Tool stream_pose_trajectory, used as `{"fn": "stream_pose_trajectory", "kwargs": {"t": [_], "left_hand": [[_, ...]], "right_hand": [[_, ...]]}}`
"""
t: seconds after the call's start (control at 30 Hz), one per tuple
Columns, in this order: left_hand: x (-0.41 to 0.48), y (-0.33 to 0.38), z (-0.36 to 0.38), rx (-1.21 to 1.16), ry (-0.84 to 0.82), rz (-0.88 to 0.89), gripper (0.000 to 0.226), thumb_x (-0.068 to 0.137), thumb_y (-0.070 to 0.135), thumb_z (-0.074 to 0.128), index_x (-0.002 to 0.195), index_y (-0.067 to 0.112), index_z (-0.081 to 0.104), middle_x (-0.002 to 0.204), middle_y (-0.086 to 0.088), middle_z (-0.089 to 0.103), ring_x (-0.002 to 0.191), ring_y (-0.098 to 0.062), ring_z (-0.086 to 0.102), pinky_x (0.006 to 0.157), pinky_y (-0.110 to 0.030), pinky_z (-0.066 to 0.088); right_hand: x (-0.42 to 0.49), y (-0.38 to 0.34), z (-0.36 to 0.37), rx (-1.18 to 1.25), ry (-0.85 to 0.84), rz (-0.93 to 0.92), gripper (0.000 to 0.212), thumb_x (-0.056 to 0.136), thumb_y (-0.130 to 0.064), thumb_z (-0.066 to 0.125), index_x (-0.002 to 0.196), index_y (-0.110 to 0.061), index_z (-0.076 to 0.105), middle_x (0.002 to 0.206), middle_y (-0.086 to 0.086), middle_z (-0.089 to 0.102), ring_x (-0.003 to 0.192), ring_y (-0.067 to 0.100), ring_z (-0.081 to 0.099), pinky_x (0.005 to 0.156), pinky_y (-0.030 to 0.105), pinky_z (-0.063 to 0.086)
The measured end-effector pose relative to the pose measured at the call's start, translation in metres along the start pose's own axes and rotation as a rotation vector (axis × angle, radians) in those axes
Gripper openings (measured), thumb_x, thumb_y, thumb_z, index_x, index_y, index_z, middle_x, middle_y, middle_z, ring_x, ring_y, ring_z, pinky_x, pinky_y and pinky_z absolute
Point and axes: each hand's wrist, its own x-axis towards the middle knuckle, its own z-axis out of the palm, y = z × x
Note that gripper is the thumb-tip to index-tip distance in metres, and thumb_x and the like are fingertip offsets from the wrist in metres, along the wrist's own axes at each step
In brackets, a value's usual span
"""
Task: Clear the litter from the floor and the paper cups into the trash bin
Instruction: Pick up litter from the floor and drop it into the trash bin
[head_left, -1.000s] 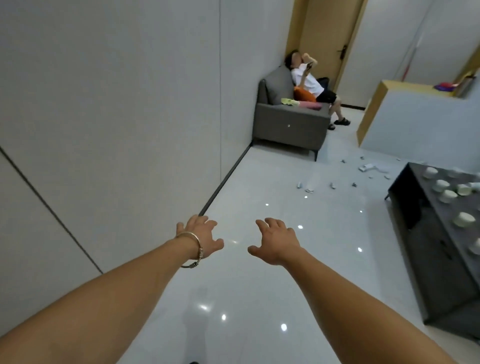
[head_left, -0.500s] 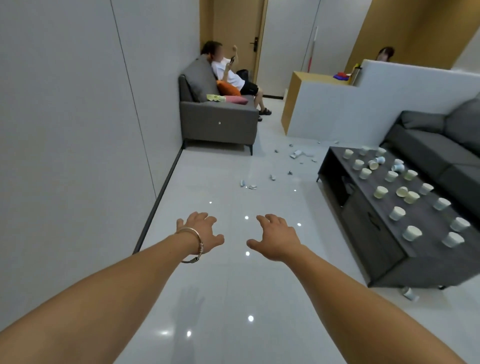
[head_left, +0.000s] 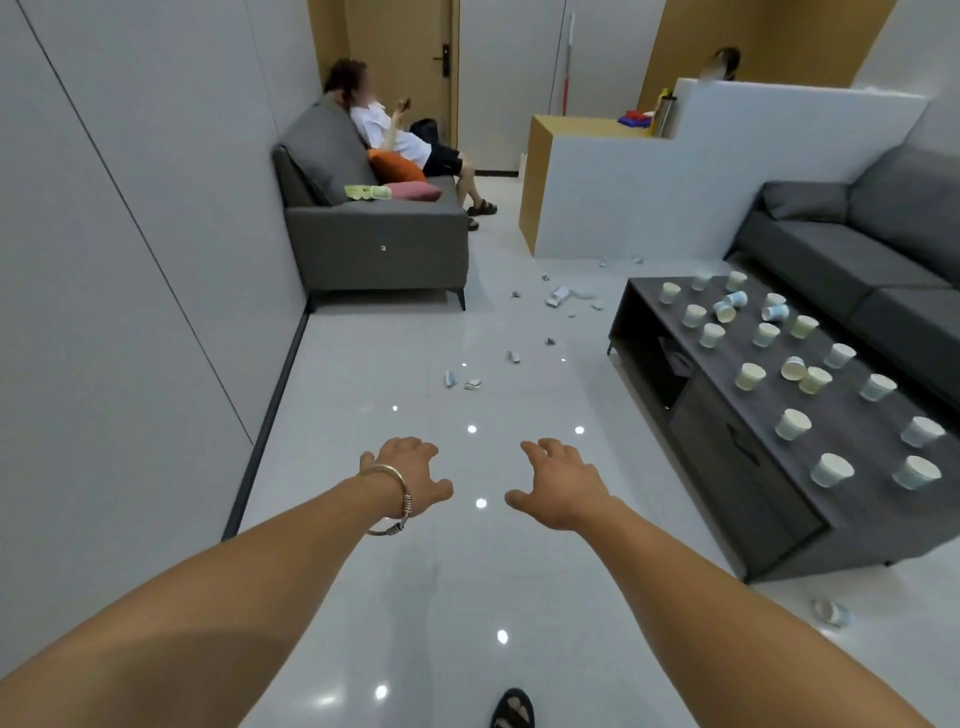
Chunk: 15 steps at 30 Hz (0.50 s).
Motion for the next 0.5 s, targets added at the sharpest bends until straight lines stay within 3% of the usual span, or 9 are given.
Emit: {"fn": "stream_pose_trajectory", "kwargs": {"t": [0.27,0.5], "left_hand": [[0.126,0.012,-0.069,-0.032,0.064,-0.087,0.067,0.087,0.053,0.046,0.145,0.024,0.03,0.153,0.003,0.026,0.141,-0.02,0.021,0.112,-0.045,0.023],[0.227,0.012,-0.085,-0.025,-0.016,-0.12,0.066,0.087,0.053,0.046,0.145,0.025,0.031,0.152,0.003,0.029,0.14,-0.02,0.023,0.111,-0.045,0.025]], "right_hand": [[0.134,0.039,-0.063,0.024,0.01,-0.054,0.08,0.091,-0.056,0.051,0.154,-0.022,0.016,0.159,0.005,0.018,0.143,0.028,0.022,0.11,0.046,0.029],[0.235,0.068,-0.084,-0.001,-0.067,-0.036,0.081,0.091,-0.056,0.051,0.154,-0.023,0.014,0.16,0.003,0.016,0.143,0.028,0.022,0.11,0.045,0.03]]}}
